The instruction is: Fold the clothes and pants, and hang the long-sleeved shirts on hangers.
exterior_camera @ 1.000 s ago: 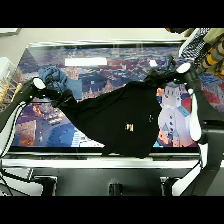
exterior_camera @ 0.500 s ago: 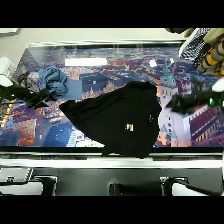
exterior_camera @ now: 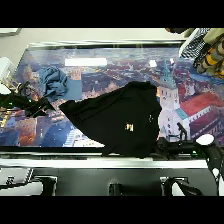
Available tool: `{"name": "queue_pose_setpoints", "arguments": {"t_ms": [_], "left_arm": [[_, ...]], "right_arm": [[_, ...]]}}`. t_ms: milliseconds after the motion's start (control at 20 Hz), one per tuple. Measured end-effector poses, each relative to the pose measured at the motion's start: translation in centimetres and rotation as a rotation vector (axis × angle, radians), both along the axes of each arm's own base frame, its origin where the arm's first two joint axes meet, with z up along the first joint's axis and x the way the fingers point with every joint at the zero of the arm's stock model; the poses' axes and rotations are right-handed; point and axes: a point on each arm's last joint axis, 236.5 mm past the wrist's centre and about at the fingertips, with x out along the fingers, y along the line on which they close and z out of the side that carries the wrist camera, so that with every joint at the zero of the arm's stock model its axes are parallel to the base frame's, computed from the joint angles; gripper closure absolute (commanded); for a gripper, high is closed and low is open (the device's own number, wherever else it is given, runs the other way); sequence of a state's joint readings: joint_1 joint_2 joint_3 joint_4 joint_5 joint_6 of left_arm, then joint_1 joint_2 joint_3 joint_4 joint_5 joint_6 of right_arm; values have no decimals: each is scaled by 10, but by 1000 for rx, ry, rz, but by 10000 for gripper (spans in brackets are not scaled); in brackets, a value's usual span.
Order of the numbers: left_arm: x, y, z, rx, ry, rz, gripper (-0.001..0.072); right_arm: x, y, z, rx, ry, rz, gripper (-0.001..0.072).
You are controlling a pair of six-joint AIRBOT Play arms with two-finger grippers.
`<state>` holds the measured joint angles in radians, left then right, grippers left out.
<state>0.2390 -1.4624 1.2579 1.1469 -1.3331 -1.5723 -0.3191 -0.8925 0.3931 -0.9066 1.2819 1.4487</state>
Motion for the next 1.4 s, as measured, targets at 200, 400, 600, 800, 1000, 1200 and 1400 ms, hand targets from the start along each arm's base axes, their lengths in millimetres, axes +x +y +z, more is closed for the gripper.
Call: {"name": "queue_pose_setpoints", "arguments": {"t_ms": [200, 400, 600, 800, 1000, 1200, 1400], "left_arm": [[-2, 0, -2, -1, 5, -2, 163], [-1, 0, -5, -1, 10, 0, 163], [-1, 0, -7, -2, 14, 0, 162], [0, 1, -9, 0, 10, 8, 162], [-6, 1, -26, 4, 17, 11, 163], [-6, -5, -53, -14, -29, -2, 165], [21, -10, -66, -46, -150, 35, 175]], "right_arm": [[-11, 8, -8, 33, 51, -37, 297], [-19, 16, -19, 72, 97, -68, 332], [-9, 22, -26, 114, 90, -111, 375], [-7, 27, -35, 151, 111, -118, 590], [-2, 32, -36, 188, 88, -106, 683], [0, 34, -35, 205, 73, -99, 683], [0, 36, -33, 214, 66, -86, 683]]}}
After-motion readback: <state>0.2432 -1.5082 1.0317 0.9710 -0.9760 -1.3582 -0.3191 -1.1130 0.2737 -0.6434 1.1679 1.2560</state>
